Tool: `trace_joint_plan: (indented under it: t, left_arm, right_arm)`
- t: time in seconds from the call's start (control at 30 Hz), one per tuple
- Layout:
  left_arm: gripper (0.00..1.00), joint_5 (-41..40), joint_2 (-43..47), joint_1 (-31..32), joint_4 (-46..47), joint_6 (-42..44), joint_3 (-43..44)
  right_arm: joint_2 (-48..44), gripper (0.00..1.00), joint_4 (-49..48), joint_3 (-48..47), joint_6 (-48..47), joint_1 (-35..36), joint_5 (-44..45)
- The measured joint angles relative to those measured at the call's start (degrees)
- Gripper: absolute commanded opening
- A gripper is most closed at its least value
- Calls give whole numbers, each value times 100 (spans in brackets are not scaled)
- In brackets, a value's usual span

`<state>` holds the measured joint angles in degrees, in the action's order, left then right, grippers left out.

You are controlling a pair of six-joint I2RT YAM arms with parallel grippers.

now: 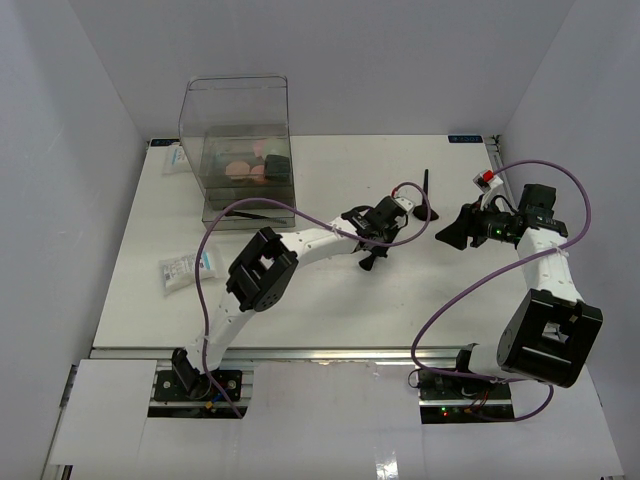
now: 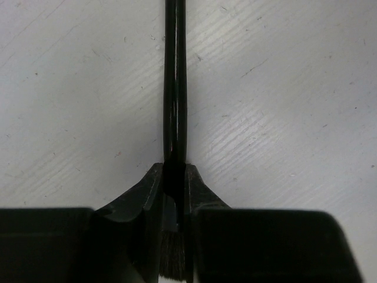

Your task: Organize the makeup

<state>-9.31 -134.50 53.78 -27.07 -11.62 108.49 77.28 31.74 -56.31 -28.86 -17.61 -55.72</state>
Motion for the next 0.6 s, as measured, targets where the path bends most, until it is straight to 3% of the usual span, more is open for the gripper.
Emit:
trace_joint_plan:
  t: [0.17, 0.33, 0.6]
  left_arm:
    - [11, -13, 114, 8, 110, -1, -198]
    - [8, -16, 710, 8, 357, -29, -1072]
    - [3, 112, 3549, -244, 1151, -564, -3623]
  right_arm:
    - [0, 63, -17, 52, 0, 0, -6]
    - [-1, 62, -18, 105, 1, 0, -24]
    - [-7, 62, -25, 107, 6, 0, -64]
